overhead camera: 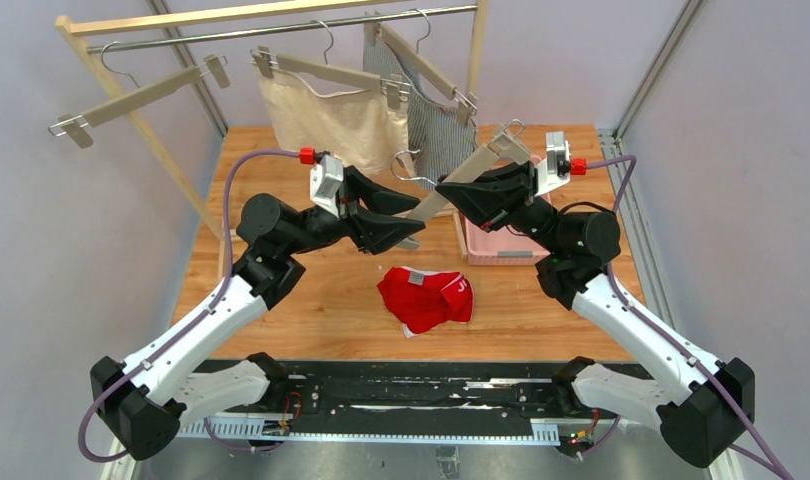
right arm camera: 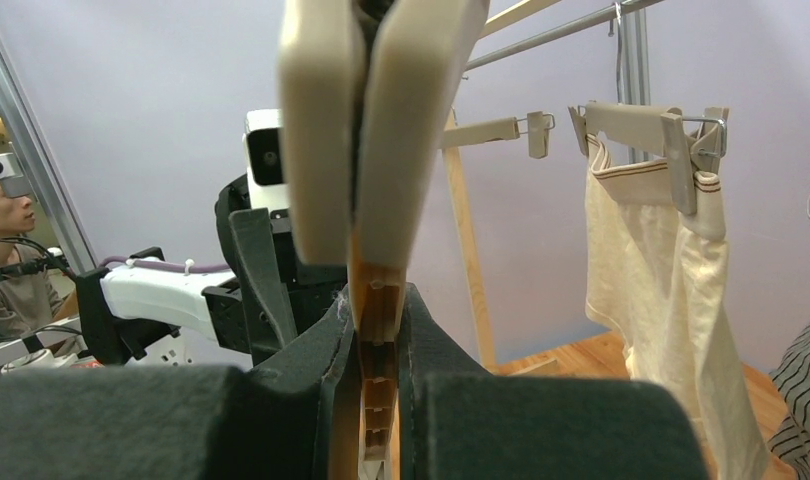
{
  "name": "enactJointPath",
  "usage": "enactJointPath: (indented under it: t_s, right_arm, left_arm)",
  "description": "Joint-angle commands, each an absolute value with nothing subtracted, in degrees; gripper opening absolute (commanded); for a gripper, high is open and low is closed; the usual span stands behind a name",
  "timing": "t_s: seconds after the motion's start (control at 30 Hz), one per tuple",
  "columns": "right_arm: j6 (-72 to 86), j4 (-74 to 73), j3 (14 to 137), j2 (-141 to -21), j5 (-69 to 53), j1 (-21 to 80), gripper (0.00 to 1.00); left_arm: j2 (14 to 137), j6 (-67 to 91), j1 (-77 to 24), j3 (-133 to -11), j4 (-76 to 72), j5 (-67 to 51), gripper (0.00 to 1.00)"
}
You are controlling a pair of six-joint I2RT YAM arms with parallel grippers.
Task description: Remove the underwear clipped to the hanger
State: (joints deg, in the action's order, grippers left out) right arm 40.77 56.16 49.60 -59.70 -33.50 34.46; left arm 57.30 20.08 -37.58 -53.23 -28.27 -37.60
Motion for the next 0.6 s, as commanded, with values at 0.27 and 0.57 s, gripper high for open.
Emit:
enactJointPath:
  t_s: [0.27, 0.57]
  right_arm:
    - [41.0, 59.2, 52.1, -60.3, -34.2, 35.3, 0.01]
    - [40.9, 59.2, 52.6, -60.5, -34.4, 35.7, 0.01]
  left_arm:
    - [59.0, 21.5, -37.5, -53.0, -28.8, -41.5, 0.25]
    - [60.0, 23.4, -37.4, -51.9, -28.8, -43.3, 0.01]
